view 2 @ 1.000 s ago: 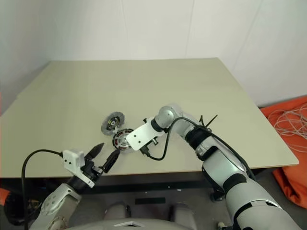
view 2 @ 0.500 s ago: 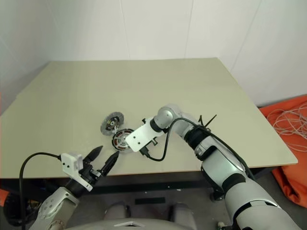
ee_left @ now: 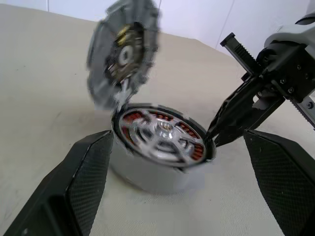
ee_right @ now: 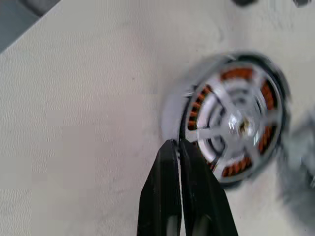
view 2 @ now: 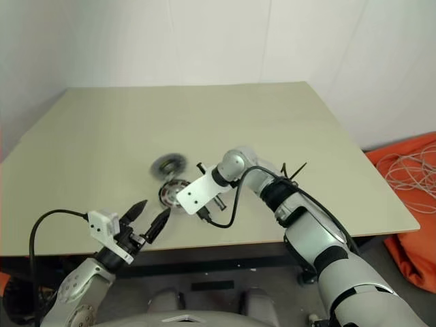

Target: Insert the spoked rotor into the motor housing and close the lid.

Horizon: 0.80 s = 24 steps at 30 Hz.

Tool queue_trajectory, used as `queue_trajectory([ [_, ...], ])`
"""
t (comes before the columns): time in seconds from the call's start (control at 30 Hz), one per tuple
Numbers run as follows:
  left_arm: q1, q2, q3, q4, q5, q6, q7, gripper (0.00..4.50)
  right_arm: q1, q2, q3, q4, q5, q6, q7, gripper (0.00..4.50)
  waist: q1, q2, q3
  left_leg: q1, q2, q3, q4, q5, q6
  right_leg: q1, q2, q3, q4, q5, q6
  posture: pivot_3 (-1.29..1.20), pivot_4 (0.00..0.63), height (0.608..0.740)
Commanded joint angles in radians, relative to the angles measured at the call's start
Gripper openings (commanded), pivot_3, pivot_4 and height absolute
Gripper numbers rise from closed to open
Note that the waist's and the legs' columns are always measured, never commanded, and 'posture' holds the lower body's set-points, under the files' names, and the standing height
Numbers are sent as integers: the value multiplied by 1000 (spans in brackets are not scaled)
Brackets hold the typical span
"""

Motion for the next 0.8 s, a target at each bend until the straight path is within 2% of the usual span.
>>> queue_trajectory([
  [0.03, -13, 1, 8, 2, 0, -6, 0, 4500, -7, -11, -18, -25, 6, 6, 5, 51, 3, 0, 0, 0, 0, 0, 0, 0, 0, 0, 0, 0, 0, 0, 0, 0, 0, 740],
  [0.47, -3, -5, 11, 49, -1, -45, -28, 4500, -11, -32, -49, -67, 7, 35, -33, 51, 3, 0, 0, -1, 1, 0, 1, 0, 0, 0, 0, 0, 0, 1, -1, 0, 0, 740],
  [0.8, 16, -14, -3, 39, 8, -57, -31, 4500, 56, -192, -37, -192, 12, 62, 49, 51, 8, 0, 0, -1, 1, 0, 2, 0, 0, 0, -1, 0, 0, 0, 0, 0, 0, 740],
])
